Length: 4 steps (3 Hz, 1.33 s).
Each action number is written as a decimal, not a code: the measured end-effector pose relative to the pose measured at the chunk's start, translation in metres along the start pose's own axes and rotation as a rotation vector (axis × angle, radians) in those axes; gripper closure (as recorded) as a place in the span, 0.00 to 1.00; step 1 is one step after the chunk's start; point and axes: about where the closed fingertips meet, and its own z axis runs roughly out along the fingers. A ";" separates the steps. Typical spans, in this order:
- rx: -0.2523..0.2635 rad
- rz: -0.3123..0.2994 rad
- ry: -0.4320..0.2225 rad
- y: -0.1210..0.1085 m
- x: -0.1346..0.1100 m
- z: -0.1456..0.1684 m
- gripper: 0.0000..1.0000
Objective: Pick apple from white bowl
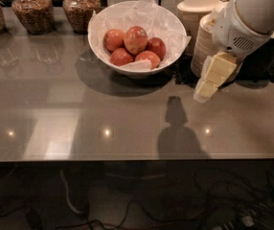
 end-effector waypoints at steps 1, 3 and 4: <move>0.036 -0.015 -0.074 -0.024 -0.025 0.021 0.00; 0.098 0.010 -0.192 -0.055 -0.053 0.032 0.00; 0.125 0.002 -0.193 -0.056 -0.055 0.033 0.00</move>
Offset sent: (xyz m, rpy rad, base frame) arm 0.1089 0.0667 0.0223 0.3015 -0.2131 0.0145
